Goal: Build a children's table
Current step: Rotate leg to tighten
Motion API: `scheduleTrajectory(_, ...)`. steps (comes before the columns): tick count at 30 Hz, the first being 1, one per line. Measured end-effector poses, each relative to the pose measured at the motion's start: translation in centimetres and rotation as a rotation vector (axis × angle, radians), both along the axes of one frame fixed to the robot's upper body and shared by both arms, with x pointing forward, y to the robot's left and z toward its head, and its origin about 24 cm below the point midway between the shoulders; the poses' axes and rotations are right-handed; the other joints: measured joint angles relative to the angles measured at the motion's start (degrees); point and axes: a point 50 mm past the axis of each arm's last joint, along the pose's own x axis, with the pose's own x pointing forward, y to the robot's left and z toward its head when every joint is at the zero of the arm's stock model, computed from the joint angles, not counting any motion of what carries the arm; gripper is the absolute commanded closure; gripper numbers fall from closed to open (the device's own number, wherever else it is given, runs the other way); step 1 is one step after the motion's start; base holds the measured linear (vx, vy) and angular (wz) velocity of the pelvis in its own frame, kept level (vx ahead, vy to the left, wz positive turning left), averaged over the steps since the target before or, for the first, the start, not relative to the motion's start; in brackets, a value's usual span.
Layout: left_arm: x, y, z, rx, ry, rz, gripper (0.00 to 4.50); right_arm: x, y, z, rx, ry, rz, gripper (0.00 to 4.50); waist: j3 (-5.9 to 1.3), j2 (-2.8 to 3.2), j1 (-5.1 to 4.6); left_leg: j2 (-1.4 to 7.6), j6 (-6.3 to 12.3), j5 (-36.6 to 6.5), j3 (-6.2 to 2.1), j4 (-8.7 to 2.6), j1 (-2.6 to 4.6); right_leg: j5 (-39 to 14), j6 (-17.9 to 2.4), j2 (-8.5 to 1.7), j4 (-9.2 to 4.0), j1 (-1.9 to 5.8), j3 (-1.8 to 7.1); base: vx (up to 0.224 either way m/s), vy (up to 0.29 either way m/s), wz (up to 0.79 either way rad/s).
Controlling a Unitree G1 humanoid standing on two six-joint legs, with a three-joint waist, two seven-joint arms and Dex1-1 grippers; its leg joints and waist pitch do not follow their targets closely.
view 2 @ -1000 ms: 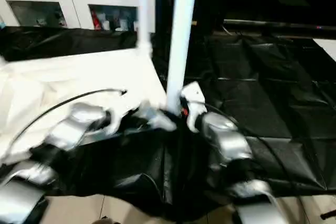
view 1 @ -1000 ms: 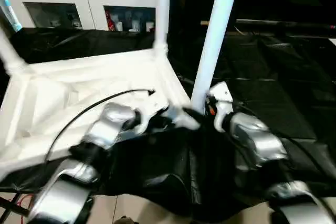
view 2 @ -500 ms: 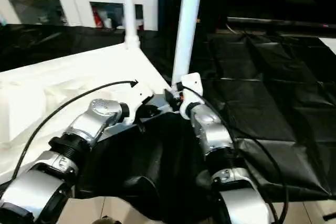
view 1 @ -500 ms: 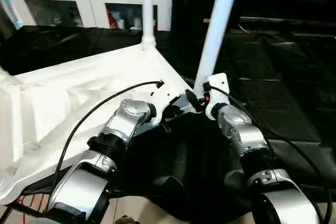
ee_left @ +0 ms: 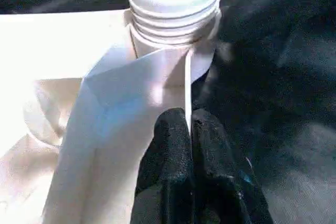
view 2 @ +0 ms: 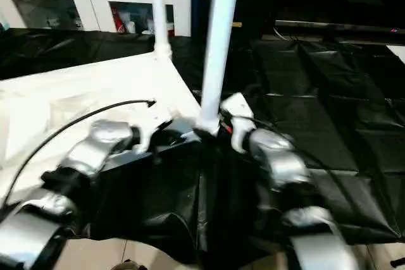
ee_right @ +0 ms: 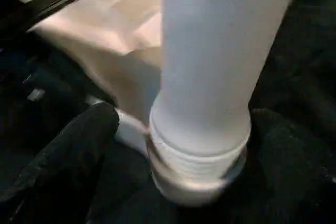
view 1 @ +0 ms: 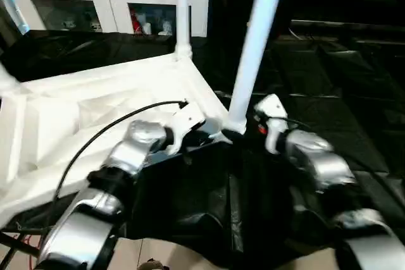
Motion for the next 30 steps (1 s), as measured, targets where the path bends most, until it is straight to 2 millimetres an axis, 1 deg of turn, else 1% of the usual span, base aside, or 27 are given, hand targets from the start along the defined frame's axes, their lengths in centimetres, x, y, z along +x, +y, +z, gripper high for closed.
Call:
scheduleTrajectory(4,-0.6,0.9,0.0,0.004,0.013,-0.05,4.5,-0.4,-0.6,0.5,-0.01,0.0,0.074,0.09,0.0,0.0,0.08,0.02,0.0,0.0,0.0,0.07,-0.01,0.0,0.0,0.0,0.03,0.0,0.0,0.0,0.0,0.0)
scheduleTrajectory(7,-1.1,1.4,0.0,0.0,0.031,-0.102,4.5,-0.6,-1.2,0.9,-0.018,-0.003,0.113,0.09,0.0,-0.01,0.43,0.02,0.0,0.0,0.0,0.08,0.0,0.0,0.0,0.0,0.03,0.0,-0.01,0.0,0.0,0.0)
scheduleTrajectory(9,-1.4,1.7,0.0,-0.003,0.041,-0.127,4.5,-0.8,-1.1,1.0,-0.015,0.0,0.147,0.09,0.0,-0.01,0.56,0.03,0.0,0.0,0.0,0.09,0.0,0.0,0.0,0.0,0.03,0.01,-0.01,0.0,0.0,0.0)
scheduleTrajectory(13,-1.9,1.7,0.1,-0.001,0.048,-0.167,4.5,-1.3,-0.7,0.3,-0.014,0.03,0.18,0.09,0.02,-0.03,1.07,0.03,0.0,0.0,0.0,0.1,-0.03,0.0,0.0,0.0,0.03,0.01,-0.01,0.0,0.0,0.0)
scheduleTrajectory(16,-2.1,1.7,0.0,0.002,0.048,-0.181,4.5,-1.4,-0.3,0.1,-0.018,0.039,0.204,0.47,0.03,-0.05,1.16,0.04,0.0,0.0,0.0,0.14,-0.05,0.0,0.0,0.0,0.04,0.01,-0.01,0.0,0.0,0.0)
scheduleTrajectory(17,-2.2,1.7,0.0,0.003,0.047,-0.184,4.5,-1.4,-0.2,0.1,-0.017,0.042,0.211,0.47,0.03,-0.05,1.16,0.04,0.0,0.0,0.0,0.16,-0.07,0.0,0.0,0.0,0.04,0.01,-0.01,0.0,0.0,0.0)
scheduleTrajectory(18,-2.2,1.7,0.0,0.003,0.047,-0.185,4.5,-1.5,-0.1,0.0,-0.018,0.045,0.217,0.62,0.03,-0.05,1.16,0.04,0.0,0.0,0.0,0.17,-0.07,0.0,0.0,0.0,0.04,0.01,-0.01,0.0,0.0,0.0)
scheduleTrajectory(23,-2.4,1.8,0.0,0.004,0.051,-0.189,4.5,-1.7,0.1,-0.3,-0.019,0.067,0.228,1.05,0.03,-0.06,1.15,0.04,0.0,0.0,0.0,0.18,-0.08,0.0,0.0,0.0,0.04,0.01,-0.01,0.0,0.0,0.0)
scheduleTrajectory(24,-2.4,1.8,0.0,0.005,0.052,-0.188,4.5,-1.7,0.2,-0.4,-0.017,0.071,0.228,1.05,0.03,-0.06,1.14,0.04,0.0,0.0,0.0,0.17,-0.08,0.0,0.0,0.0,0.04,0.01,-0.01,0.0,0.0,0.0)
scheduleTrajectory(25,-2.4,1.8,0.0,0.005,0.053,-0.187,4.5,-1.8,0.3,-0.5,-0.015,0.075,0.229,1.23,0.03,-0.06,1.12,0.04,0.0,0.0,0.0,0.17,-0.08,0.0,0.0,0.0,0.03,0.01,-0.02,0.0,0.0,0.0)
scheduleTrajectory(27,-2.4,1.8,0.0,0.004,0.056,-0.189,4.5,-1.8,0.3,-0.6,-0.013,0.077,0.229,1.3,0.03,-0.06,1.12,0.04,-0.01,0.0,0.0,0.17,-0.09,0.0,0.0,0.0,0.03,0.01,-0.01,0.0,0.0,0.0)
scheduleTrajectory(28,-2.4,1.8,0.0,0.004,0.056,-0.19,4.5,-1.8,0.4,-0.6,-0.013,0.077,0.229,1.49,0.03,-0.06,1.13,0.04,-0.01,0.0,0.0,0.18,-0.09,0.0,0.0,0.0,0.03,0.01,-0.02,0.0,0.0,0.0)
scheduleTrajectory(29,-2.4,1.8,0.0,0.004,0.056,-0.189,4.5,-1.8,0.4,-0.6,-0.013,0.078,0.229,1.49,0.03,-0.06,1.12,0.04,-0.01,0.0,0.0,0.18,-0.09,0.0,0.0,0.0,0.04,0.01,-0.01,0.0,0.0,0.0)
scheduleTrajectory(30,-2.4,1.8,0.0,0.004,0.057,-0.189,4.5,-1.9,0.4,-0.6,-0.013,0.078,0.229,1.64,0.03,-0.06,1.13,0.04,-0.01,0.0,0.0,0.18,-0.09,0.0,0.0,0.0,0.04,0.01,-0.01,0.0,0.0,0.0)
